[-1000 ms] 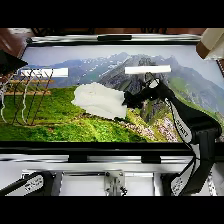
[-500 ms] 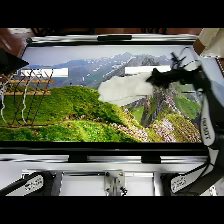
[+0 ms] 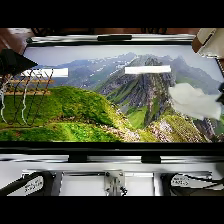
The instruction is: Fold the shirts.
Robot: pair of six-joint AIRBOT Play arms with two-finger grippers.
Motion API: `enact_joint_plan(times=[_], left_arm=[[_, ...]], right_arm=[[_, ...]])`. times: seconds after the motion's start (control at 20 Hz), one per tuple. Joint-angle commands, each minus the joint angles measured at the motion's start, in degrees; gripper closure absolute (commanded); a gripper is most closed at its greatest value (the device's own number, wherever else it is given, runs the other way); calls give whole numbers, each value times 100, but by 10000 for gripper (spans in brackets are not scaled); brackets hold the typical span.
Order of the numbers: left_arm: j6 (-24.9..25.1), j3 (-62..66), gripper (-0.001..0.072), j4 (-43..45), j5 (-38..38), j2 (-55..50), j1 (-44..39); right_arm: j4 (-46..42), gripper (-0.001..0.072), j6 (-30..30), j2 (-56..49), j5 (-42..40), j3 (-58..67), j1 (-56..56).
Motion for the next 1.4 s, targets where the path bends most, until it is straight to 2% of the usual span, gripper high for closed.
enact_joint_plan(times=[0.0,0.1,0.3,0.45,0.7,0.75,0.8,0.85,0.9,1.05,1.1,1.2,1.35], left_arm=[[22,-2,677,7,-11,2,-42],[26,-2,677,7,-11,2,-42],[48,-2,677,4,-11,2,-42],[48,-2,677,7,-11,2,-42],[46,-2,677,7,-11,2,-44],[44,-2,677,7,-11,2,-44],[44,-2,677,4,-11,2,-44],[44,-2,677,4,-11,2,-44],[44,-2,677,7,-11,0,-44],[20,0,679,22,-13,-55,-149],[20,0,679,74,-11,-105,-234],[-31,15,680,892,-13,-258,-621],[-669,15,681,3574,-15,-590,-1652]], right_arm=[[-603,660,269,444,608,-901,-619],[-669,660,350,780,533,-1961,-654],[-798,660,400,1360,-140,-3683,-649],[-1069,660,402,1534,-514,-4225,-649],[-1370,658,472,1537,-787,-4269,-649],[-1478,619,472,1537,-815,-4266,-649],[-1633,449,470,1537,-811,-4266,-649],[-1777,234,396,1537,-739,-4258,-649],[-1937,207,201,1537,-560,-4194,-649],[-2413,207,-533,1541,295,-3414,-614],[-2258,207,-396,1593,267,-2999,-588],[-1766,208,-337,1613,28,-1967,-94],[-1486,208,168,1613,-1163,-669,1482]])
